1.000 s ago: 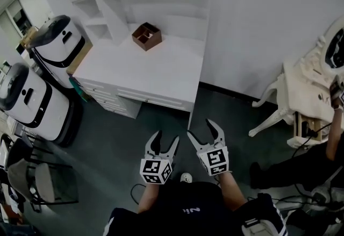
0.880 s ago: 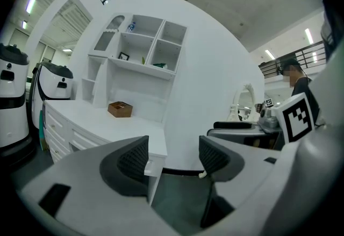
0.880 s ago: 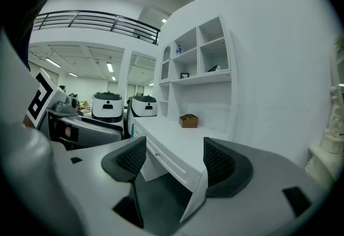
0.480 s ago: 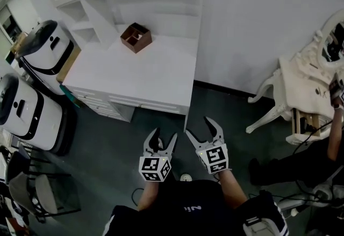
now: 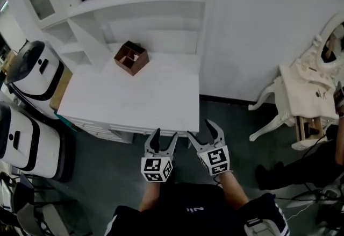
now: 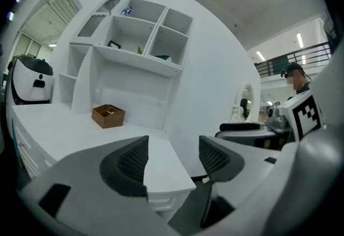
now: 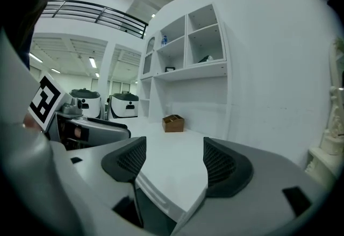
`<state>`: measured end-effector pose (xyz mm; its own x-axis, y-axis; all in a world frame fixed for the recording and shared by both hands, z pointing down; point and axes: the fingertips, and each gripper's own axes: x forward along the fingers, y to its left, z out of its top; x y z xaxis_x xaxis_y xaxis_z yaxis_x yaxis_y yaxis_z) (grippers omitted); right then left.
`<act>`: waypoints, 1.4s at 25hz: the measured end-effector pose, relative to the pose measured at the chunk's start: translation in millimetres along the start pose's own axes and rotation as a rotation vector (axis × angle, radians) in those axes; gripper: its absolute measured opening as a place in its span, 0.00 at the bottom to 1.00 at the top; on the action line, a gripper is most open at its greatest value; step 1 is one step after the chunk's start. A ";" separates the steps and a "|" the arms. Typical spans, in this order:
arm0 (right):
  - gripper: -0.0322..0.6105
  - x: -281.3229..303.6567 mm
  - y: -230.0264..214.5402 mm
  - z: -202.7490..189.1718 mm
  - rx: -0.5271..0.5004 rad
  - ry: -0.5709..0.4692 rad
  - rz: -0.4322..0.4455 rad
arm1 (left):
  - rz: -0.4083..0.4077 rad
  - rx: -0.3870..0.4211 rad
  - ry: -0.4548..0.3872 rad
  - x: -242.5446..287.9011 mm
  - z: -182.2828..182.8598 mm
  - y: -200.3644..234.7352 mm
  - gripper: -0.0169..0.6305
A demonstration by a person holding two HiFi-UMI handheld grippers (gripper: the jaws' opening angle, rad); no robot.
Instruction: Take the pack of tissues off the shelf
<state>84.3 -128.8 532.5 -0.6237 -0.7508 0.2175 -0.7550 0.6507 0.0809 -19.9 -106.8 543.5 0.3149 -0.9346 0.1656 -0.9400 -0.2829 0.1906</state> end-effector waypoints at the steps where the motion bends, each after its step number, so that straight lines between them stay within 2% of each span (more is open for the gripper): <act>1: 0.55 12.0 -2.1 3.8 0.008 0.001 -0.007 | -0.007 0.002 0.003 8.8 5.4 9.4 0.48; 7: 0.55 73.0 -6.6 17.2 0.052 0.027 -0.046 | -0.049 0.034 0.030 50.3 30.7 57.6 0.48; 19: 0.55 159.9 -33.9 43.4 0.121 0.003 -0.140 | -0.119 0.082 0.077 107.9 63.4 127.2 0.48; 23: 0.53 177.7 -44.4 59.0 0.120 -0.036 -0.173 | -0.137 0.093 0.077 122.1 72.9 143.9 0.48; 29: 0.51 190.1 -50.8 80.4 0.087 -0.059 -0.169 | -0.129 0.070 0.068 138.0 84.1 155.5 0.47; 35: 0.46 194.6 -69.8 135.3 0.032 -0.150 -0.144 | -0.112 0.055 0.076 148.5 90.0 156.9 0.47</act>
<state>-11.7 -335.7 437.6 -0.5302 -0.8459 0.0582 -0.8432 0.5332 0.0689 -132.5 -309.4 510.9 0.4252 -0.8781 0.2196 -0.9036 -0.3978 0.1590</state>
